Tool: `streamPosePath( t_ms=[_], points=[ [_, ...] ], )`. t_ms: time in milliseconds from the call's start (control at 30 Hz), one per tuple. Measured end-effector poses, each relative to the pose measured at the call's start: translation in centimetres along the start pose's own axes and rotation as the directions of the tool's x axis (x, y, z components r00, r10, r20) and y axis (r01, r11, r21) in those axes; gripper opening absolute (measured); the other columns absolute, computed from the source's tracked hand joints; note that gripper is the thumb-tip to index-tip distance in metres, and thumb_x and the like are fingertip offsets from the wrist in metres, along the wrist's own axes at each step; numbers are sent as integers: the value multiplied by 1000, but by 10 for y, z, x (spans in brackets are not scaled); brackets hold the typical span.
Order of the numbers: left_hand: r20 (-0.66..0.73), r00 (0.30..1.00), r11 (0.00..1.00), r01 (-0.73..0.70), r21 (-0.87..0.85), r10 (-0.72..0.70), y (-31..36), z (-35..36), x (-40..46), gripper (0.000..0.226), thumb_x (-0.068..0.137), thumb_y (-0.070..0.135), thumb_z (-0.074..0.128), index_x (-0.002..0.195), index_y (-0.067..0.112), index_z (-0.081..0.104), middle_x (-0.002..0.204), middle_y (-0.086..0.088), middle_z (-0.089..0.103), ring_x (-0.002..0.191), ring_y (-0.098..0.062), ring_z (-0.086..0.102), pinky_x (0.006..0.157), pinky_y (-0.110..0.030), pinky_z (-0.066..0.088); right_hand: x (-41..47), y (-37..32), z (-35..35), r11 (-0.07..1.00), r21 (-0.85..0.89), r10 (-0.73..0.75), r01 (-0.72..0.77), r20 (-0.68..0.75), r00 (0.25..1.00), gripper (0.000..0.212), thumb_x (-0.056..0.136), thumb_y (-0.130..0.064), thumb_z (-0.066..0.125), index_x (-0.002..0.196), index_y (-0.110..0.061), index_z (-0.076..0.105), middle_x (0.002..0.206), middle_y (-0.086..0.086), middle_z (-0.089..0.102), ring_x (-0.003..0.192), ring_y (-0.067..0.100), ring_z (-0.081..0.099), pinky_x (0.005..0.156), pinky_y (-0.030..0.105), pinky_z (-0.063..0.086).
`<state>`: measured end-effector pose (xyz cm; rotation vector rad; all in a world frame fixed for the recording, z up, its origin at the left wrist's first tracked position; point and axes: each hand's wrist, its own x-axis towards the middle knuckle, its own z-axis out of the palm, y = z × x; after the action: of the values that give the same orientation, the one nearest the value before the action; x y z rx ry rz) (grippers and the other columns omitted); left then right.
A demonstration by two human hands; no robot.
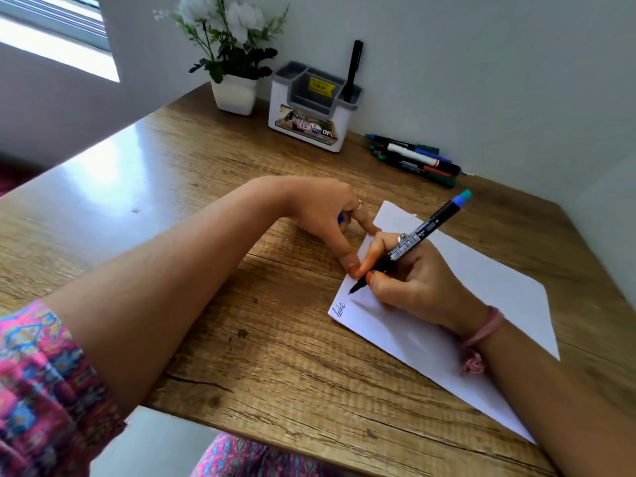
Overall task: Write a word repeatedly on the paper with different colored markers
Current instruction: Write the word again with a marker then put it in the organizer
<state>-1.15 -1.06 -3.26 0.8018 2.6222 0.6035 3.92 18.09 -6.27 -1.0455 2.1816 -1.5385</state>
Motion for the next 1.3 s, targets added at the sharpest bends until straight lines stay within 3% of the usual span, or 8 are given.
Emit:
streamPosePath(
  t_ms=[133, 400, 567, 667, 767, 1033, 1167, 1300],
  points=[
    [14, 1000, 1000, 0, -19, 1, -1, 0, -1, 72, 63, 53, 76, 129, 40, 51, 64, 8, 58, 52, 3, 48, 53, -2, 31, -1, 1, 0, 1000, -1, 6, -6, 47, 999, 9, 68, 1, 58, 73, -6, 59, 67, -13, 64, 60, -1, 57, 58, 11, 42],
    [9, 1000, 1000, 10, -28, -10, -3, 1, 0, 73, 56, 59, 75, 125, 45, 53, 62, 11, 56, 58, -3, 50, 64, -22, 36, 0, 0, 1, 1000, -4, 13, -13, 82, 997, 9, 67, -14, 57, 73, -13, 64, 73, -4, 67, 66, 5, 58, 62, 19, 45],
    [3, 1000, 1000, 9, -15, -9, -3, 1, 0, 69, 61, 54, 76, 125, 44, 53, 62, 12, 57, 54, 6, 49, 63, -19, 34, 3, 2, 1, 997, -60, -39, 41, 33, 999, 8, 69, -19, 58, 73, -17, 64, 75, 15, 61, 71, 35, 56, 65, 31, 46],
    [3, 1000, 1000, 7, -19, -7, -2, 0, 0, 69, 61, 53, 77, 126, 44, 53, 62, 12, 57, 54, 5, 49, 64, -19, 36, 3, 2, 1, 998, -59, -26, 29, 48, 998, 9, 68, -19, 58, 72, -16, 64, 75, 16, 62, 68, 33, 57, 64, 31, 45],
    [11, 1000, 999, 17, -35, -16, -1, 0, 0, 72, 59, 54, 77, 126, 43, 52, 62, 13, 58, 54, 4, 49, 65, -20, 37, 2, 3, -2, 999, -32, -6, 9, 72, 997, 10, 66, -17, 58, 72, -10, 62, 72, -1, 68, 66, 6, 61, 64, 19, 46],
    [17, 1000, 999, 24, -32, -24, 1, 0, -1, 71, 60, 54, 76, 125, 44, 53, 55, 16, 54, 52, 8, 49, 62, -20, 33, 3, 5, -2, 999, -35, -2, 3, 46, 999, 14, 66, -17, 58, 72, -5, 61, 72, 0, 67, 70, 6, 61, 65, 21, 46],
    [12, 1000, 999, 25, -31, -25, 1, -1, -1, 69, 61, 52, 77, 126, 43, 53, 57, 16, 53, 52, 12, 49, 61, -19, 33, 4, 6, -1, 995, -90, -40, 41, 11, 999, 14, 68, -19, 58, 73, -6, 62, 73, 19, 63, 69, 34, 57, 63, 40, 47],
    [19, 1000, 999, 20, -38, -19, 0, 0, 0, 70, 61, 51, 78, 126, 41, 53, 53, 19, 55, 52, 10, 49, 61, -19, 33, 5, 8, -2, 994, -99, -39, 39, -1, 999, 15, 68, -20, 58, 74, -8, 63, 73, 9, 65, 71, 27, 59, 66, 39, 48]
  ],
)
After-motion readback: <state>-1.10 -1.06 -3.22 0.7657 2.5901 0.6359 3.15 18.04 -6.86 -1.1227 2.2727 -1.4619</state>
